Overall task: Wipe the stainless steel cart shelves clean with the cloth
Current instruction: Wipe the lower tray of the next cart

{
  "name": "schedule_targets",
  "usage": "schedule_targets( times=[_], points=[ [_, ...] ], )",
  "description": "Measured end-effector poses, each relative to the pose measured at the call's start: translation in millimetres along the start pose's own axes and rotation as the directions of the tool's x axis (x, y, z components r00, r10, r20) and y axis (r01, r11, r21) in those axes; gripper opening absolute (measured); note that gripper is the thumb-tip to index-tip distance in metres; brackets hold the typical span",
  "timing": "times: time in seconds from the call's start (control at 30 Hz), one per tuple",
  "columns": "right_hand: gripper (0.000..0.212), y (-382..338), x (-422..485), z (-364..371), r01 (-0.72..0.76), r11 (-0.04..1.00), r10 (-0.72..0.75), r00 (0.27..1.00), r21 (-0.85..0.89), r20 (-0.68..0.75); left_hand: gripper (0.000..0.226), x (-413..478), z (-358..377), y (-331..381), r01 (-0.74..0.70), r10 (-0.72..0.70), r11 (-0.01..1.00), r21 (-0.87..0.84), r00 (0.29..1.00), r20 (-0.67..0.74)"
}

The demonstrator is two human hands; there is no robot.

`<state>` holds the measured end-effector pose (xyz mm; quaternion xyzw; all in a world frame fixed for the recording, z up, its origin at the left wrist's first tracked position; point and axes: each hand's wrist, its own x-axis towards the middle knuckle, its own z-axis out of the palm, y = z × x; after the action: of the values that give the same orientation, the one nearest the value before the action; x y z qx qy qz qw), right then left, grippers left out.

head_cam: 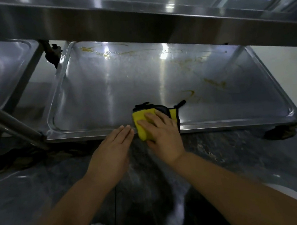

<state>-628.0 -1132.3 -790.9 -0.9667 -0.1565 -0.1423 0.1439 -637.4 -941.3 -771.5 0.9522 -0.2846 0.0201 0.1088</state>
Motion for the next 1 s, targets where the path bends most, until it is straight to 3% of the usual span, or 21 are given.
schedule_targets(
  times=[0.07, 0.2, 0.3, 0.6, 0.77, 0.93, 1.0],
  points=[
    [0.076, 17, -3, -5, 0.082, 0.997, -0.081, 0.996, -0.016, 0.024, 0.054, -2, 1, 3, 0.001, -0.001, 1.000, 0.027, 1.000, -0.002],
    [0.077, 77, -21, -30, 0.116, 0.993, -0.114, 0.991, -0.025, 0.063, 0.065, 3, 4, 18, -0.004, 0.003, 0.994, 0.106, 1.000, 0.014],
    [0.079, 129, -50, -56, 0.025, 0.999, -0.022, 0.994, -0.033, 0.107, 0.089, 20, 9, 39, -0.146, 0.129, 0.976, 0.161, 0.986, 0.110],
    [0.081, 279, -134, -135, -0.288, 0.950, 0.302, 0.946, -0.121, 0.117, 0.099, 91, 17, 125, -0.391, 0.383, 0.895, 0.214, 0.920, 0.076],
    [0.085, 332, -161, -163, -0.447, 0.881, 0.463, 0.882, -0.157, 0.090, 0.072, 98, 31, 137, -0.331, 0.324, 0.929, 0.165, 0.943, 0.069],
    [0.084, 322, -154, -162, -0.529, 0.821, 0.564, 0.811, -0.215, 0.156, 0.092, 95, 30, 141, -0.327, 0.309, 0.929, 0.173, 0.943, 0.119],
    [0.084, 309, -150, -154, -0.511, 0.832, 0.547, 0.822, -0.218, 0.160, 0.096, 92, 31, 139, -0.315, 0.296, 0.935, 0.163, 0.946, 0.130]
  ],
)
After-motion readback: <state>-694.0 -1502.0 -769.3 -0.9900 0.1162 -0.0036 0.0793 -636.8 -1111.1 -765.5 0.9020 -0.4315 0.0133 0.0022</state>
